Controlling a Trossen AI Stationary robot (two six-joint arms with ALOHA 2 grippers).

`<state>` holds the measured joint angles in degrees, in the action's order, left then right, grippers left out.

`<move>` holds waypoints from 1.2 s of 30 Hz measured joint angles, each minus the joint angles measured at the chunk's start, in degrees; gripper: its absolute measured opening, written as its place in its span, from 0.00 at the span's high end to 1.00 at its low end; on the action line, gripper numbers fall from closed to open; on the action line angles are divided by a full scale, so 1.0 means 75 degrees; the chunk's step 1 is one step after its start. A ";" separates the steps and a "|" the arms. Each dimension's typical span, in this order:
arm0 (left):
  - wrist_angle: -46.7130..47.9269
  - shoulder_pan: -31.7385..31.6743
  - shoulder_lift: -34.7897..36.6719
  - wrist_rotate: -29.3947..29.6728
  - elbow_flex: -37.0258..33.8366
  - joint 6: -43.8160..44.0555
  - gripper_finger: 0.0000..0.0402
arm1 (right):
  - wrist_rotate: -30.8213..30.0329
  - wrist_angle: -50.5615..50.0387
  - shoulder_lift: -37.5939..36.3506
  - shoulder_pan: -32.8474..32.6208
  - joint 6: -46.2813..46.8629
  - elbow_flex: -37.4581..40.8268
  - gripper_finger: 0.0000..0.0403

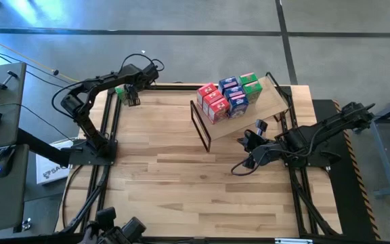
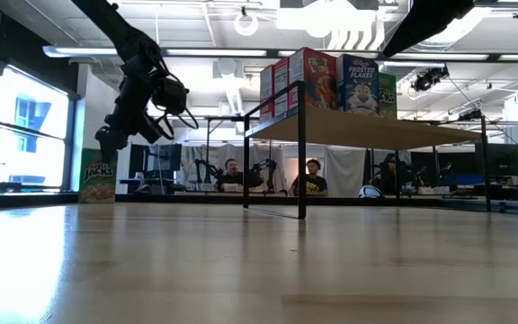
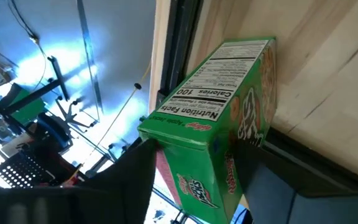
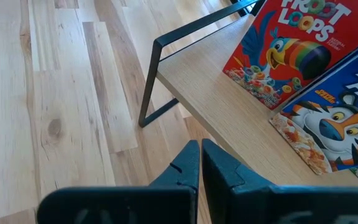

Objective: Stack cereal on shelf
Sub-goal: Put the green cereal box on the shelf aligned with the green cereal box

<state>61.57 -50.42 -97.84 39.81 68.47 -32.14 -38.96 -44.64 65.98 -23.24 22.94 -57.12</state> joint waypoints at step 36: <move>0.0790 0.0872 0.2087 -0.2370 -0.0017 0.1075 0.77 | 0.0073 0.0015 0.0000 0.0000 -0.0063 0.0000 1.00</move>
<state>67.49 -43.89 -82.18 22.03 68.34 -24.08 -38.41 -44.53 65.98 -23.24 22.46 -57.12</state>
